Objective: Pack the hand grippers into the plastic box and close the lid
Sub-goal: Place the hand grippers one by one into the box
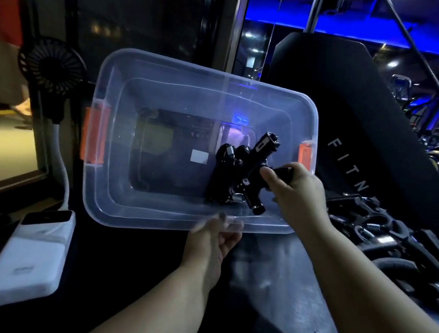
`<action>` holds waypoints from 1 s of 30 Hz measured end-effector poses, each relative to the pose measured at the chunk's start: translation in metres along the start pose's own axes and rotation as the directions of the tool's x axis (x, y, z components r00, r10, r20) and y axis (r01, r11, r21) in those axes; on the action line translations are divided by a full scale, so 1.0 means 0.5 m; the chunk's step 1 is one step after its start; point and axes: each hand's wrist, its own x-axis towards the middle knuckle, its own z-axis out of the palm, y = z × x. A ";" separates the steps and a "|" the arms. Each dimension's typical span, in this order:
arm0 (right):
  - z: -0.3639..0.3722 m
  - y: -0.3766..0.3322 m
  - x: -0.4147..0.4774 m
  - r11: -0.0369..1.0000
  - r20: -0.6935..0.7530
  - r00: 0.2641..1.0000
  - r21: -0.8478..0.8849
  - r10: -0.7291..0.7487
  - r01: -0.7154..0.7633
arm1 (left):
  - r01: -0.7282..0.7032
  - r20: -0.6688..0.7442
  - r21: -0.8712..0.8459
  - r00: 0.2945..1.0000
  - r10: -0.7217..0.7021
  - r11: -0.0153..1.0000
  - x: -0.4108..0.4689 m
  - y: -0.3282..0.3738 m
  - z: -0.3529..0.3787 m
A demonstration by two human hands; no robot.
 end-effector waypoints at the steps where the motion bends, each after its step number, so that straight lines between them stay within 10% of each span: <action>1: 0.015 -0.006 0.011 1.000 0.023 1.000 -0.009 0.007 -0.006 | -0.002 -0.008 -0.012 1.000 0.002 1.000 -0.001 0.000 0.000; 30: 0.214 -0.074 0.133 0.918 0.226 0.974 -0.381 -0.026 0.113 | -0.079 -0.172 -0.096 0.983 0.061 0.992 0.014 -0.004 -0.006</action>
